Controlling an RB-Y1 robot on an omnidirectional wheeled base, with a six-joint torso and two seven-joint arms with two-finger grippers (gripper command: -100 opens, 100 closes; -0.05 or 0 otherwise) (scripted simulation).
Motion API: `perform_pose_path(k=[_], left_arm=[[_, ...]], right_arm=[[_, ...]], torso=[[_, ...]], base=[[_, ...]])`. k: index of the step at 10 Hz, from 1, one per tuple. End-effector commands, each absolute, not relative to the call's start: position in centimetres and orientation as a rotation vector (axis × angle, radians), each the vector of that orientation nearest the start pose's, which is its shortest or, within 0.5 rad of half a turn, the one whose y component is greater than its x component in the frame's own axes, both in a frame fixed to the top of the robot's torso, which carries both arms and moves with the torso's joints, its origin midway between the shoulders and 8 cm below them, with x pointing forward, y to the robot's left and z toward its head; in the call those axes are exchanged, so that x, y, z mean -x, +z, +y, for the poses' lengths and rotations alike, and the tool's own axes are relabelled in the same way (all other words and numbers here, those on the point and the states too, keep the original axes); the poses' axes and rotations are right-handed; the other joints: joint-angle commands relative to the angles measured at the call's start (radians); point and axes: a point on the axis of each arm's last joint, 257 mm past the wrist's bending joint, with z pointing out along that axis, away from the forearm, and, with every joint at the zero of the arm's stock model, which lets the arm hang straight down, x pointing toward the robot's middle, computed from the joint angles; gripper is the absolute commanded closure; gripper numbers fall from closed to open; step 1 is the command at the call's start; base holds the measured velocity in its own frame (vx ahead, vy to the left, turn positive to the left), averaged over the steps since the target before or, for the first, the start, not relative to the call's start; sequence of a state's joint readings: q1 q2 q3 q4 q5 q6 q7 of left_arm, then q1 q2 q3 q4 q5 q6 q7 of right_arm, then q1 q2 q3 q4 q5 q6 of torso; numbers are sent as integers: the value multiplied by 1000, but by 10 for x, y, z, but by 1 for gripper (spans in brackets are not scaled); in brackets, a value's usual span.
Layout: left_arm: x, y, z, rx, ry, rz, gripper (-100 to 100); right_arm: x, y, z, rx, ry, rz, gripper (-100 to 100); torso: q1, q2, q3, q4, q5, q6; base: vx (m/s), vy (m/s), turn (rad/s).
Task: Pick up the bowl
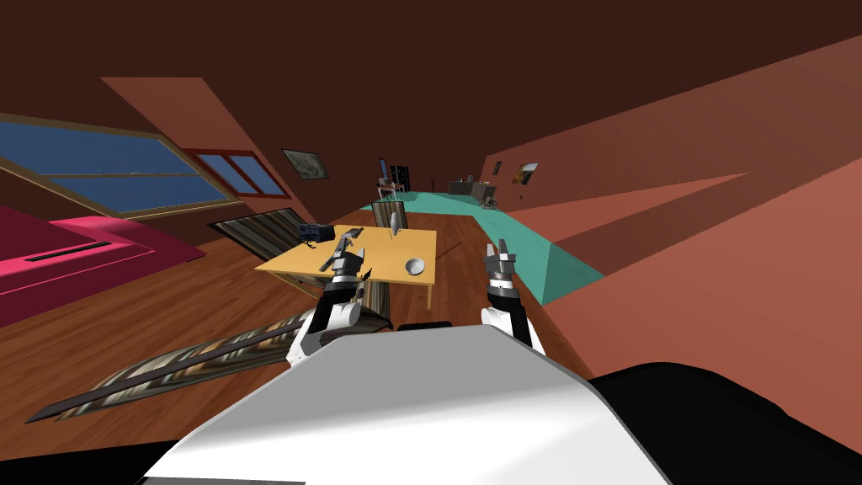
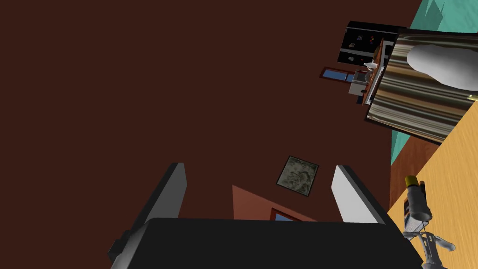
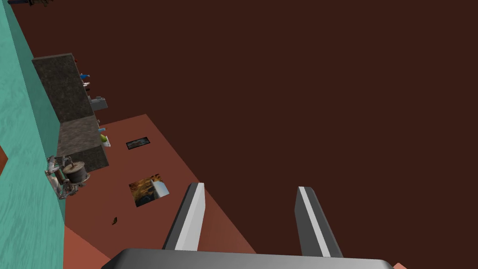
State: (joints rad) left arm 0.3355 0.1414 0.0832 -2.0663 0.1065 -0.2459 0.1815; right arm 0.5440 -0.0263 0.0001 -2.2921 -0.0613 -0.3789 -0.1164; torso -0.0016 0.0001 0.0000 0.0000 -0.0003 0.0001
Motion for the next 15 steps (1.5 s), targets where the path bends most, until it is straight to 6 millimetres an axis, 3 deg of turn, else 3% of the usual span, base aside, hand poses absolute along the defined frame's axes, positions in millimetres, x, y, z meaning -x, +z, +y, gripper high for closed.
perform_pose_path(k=[1,8,15], left_arm=[[-435,-76,321,1011,-1367,827,-100],[-477,-134,341,1192,-1261,947,-100],[-502,-190,356,1366,-1148,1053,-100]], right_arm=[[-356,-9,-292,-850,1395,659,0],[-356,-9,-292,-850,1395,659,0],[-356,-9,-292,-850,1395,659,0]], torso=[[0,0,0,0,0,0],[0,0,0,0,0,0],[-1,-1,-1,0,0,0]], base=[[-7,-21,-6],[-3,-22,-5],[7,-31,5]])
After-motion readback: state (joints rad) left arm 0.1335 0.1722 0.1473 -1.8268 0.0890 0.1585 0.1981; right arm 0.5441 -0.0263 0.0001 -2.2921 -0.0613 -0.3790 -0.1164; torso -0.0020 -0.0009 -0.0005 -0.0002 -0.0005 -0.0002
